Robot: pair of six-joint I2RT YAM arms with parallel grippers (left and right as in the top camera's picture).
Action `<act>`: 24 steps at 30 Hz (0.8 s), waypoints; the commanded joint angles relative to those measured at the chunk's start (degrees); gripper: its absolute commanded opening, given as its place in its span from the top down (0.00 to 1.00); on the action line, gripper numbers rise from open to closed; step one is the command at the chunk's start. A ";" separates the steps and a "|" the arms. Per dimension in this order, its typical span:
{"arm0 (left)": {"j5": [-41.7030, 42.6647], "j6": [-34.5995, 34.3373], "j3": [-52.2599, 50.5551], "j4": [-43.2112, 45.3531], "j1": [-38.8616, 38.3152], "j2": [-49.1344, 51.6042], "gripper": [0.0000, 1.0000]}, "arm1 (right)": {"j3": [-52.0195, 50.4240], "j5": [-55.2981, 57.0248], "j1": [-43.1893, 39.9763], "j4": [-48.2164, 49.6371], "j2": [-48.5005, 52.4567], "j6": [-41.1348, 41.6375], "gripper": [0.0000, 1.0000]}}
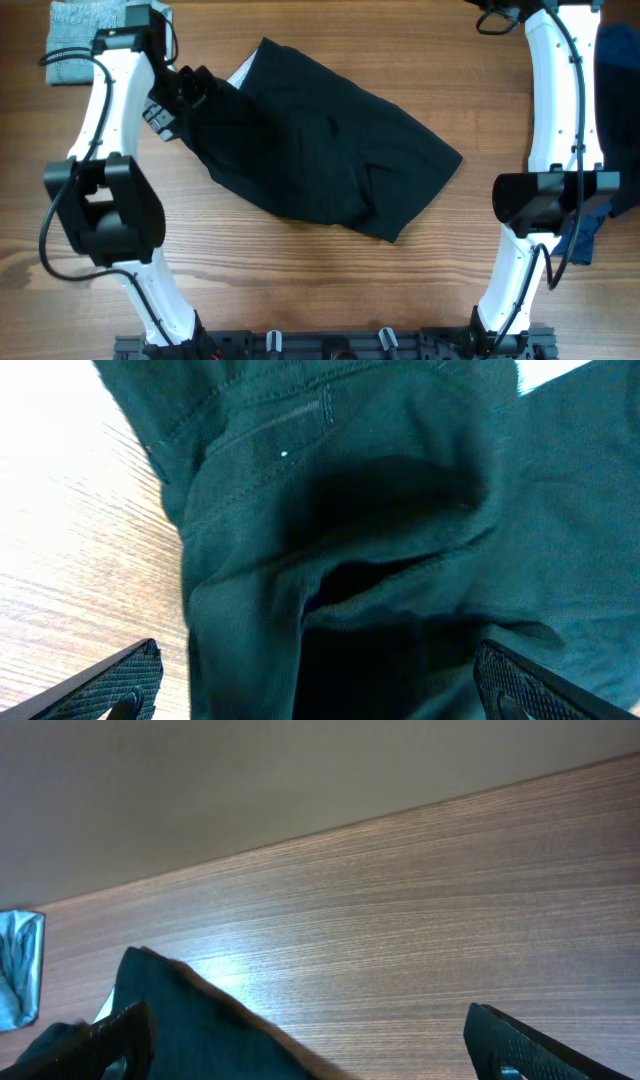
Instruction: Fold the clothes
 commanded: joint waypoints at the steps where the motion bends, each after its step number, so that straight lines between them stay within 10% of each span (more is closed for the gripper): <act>1: -0.98 1.03 0.39 -0.52 -0.02 2.32 0.00 | 0.46 0.37 -0.33 -0.09 -0.02 -1.16 0.00; 3: -0.98 1.07 0.39 -0.59 -0.02 2.38 0.00 | 0.46 0.37 -0.33 -0.28 -0.02 -1.18 0.00; 6: -1.27 1.09 0.39 -0.87 0.04 2.38 0.56 | 0.46 0.37 -0.33 -0.26 -0.02 -1.14 0.00; 11: -2.08 1.07 0.39 -1.31 0.22 2.38 0.96 | 0.46 0.37 -0.33 -0.26 -0.02 -1.14 0.00; 24: -1.88 1.03 1.99 -9.18 4.92 -4.55 0.96 | 0.46 -5.14 0.57 0.00 -0.02 -1.22 0.01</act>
